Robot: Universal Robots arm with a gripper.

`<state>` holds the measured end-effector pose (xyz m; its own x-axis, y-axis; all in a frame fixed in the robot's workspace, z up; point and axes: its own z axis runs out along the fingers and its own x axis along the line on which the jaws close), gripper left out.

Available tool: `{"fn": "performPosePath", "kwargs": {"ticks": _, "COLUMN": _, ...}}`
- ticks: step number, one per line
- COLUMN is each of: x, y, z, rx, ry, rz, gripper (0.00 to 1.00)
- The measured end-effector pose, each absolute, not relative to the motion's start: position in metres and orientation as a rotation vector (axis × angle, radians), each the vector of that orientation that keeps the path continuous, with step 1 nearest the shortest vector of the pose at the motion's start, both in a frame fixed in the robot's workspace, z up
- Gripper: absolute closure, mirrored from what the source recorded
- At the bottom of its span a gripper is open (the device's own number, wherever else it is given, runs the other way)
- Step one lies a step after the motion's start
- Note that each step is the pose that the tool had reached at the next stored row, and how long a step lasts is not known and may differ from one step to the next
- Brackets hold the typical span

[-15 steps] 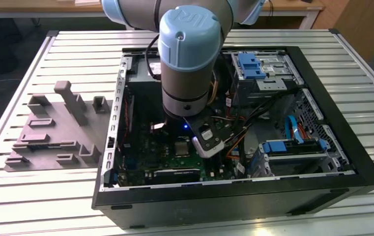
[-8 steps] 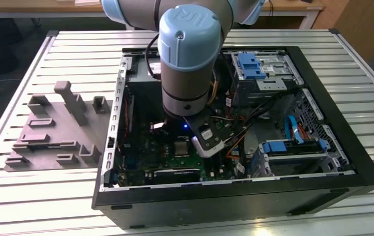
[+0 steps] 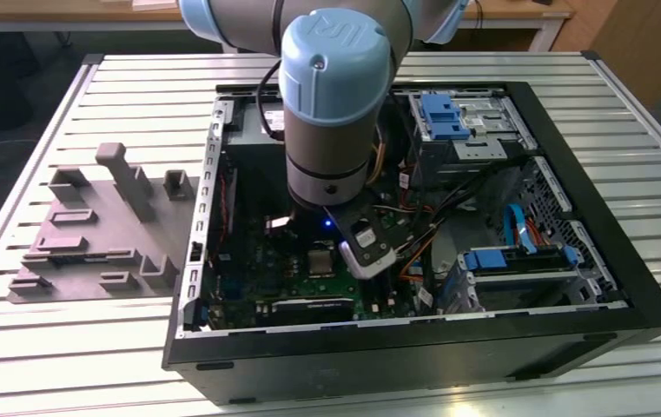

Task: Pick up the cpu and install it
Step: 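Place the cpu into insertion slot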

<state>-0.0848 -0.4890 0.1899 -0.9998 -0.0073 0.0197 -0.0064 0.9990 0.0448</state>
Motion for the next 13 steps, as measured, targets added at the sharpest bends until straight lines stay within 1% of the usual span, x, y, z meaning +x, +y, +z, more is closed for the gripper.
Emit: {"fn": "performPosePath", "kwargs": {"ticks": 13, "x": -0.0842, "y": -0.4918, "z": 0.1898, "rx": 0.025, "ry": -3.121, "rz": -0.070, "gripper": 0.53}}
